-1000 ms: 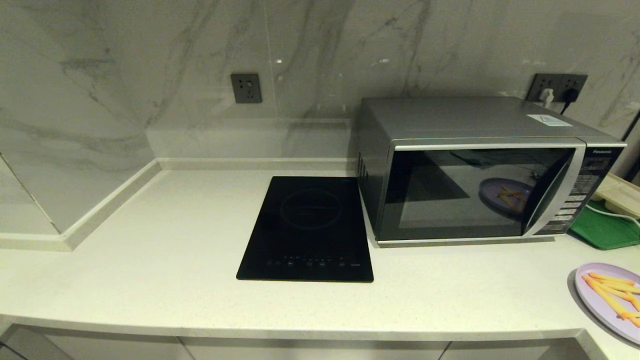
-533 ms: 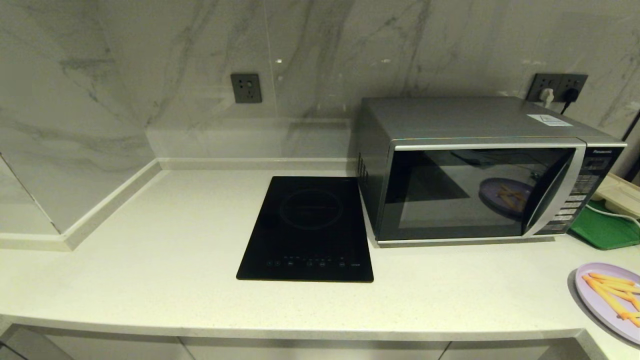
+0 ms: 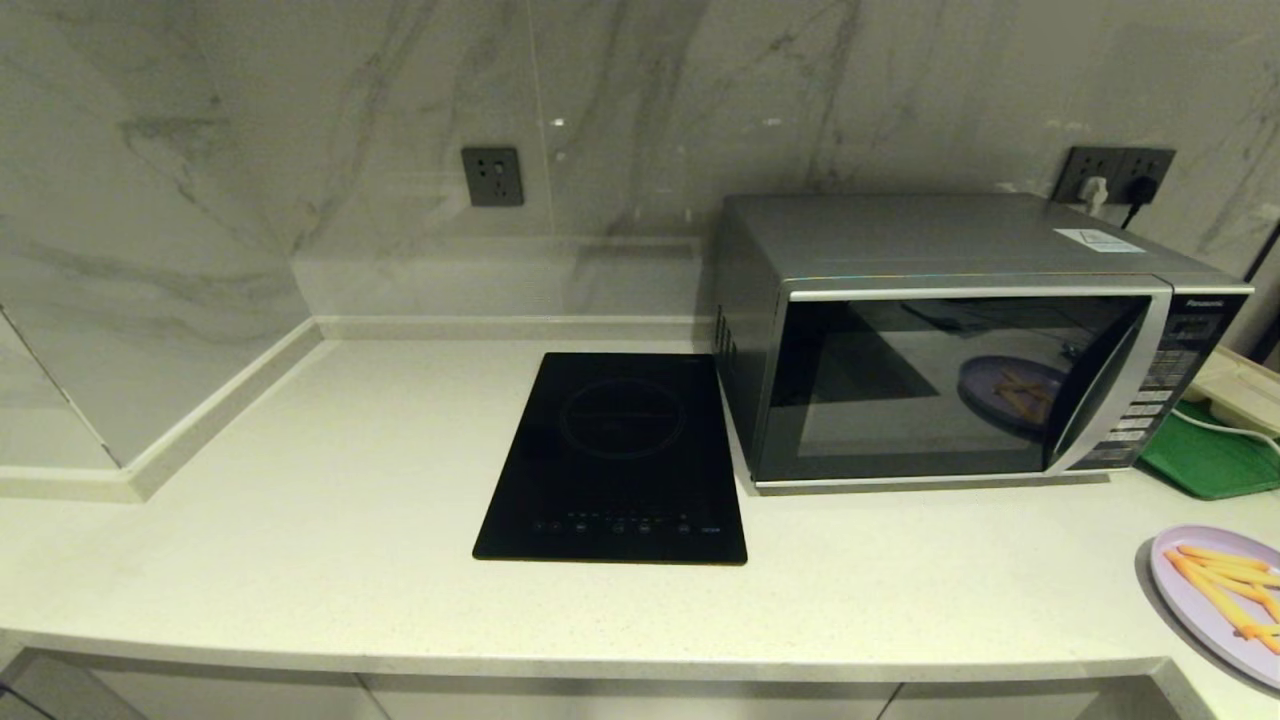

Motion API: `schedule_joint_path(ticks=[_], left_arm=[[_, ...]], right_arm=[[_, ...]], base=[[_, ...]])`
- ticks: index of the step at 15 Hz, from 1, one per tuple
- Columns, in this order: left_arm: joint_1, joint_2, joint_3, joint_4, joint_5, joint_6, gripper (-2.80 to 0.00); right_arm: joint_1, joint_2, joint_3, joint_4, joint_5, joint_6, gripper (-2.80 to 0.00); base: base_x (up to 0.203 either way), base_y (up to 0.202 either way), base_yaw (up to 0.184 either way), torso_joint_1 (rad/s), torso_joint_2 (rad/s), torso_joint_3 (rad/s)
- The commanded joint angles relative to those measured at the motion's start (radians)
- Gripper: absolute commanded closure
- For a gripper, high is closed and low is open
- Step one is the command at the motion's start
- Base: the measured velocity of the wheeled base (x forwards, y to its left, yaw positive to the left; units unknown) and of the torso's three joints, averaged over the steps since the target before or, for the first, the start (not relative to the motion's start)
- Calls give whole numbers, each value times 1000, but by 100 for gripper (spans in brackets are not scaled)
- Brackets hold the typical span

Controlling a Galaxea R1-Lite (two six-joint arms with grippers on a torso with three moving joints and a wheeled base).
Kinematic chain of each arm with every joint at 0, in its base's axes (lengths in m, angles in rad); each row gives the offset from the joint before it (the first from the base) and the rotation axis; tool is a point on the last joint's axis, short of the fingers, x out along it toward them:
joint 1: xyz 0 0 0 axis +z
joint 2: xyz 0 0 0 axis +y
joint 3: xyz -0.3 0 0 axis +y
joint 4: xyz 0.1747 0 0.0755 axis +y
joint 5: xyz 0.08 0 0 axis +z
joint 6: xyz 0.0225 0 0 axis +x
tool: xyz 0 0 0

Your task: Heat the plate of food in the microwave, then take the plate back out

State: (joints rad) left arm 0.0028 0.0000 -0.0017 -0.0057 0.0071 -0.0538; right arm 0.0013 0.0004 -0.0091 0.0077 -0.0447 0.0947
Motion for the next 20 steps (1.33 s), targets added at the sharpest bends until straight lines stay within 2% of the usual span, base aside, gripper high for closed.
schedule_joint_path(ticks=[1,20], left_arm=[[0,0,0,0,1,-1,0],[0,0,0,0,2,0,0]], right_arm=[[0,1,0,0,-1,2,0],[0,1,-2,5,-3,2,0]], base=[[0,0,0,0,0,0],[0,0,0,0,0,0]])
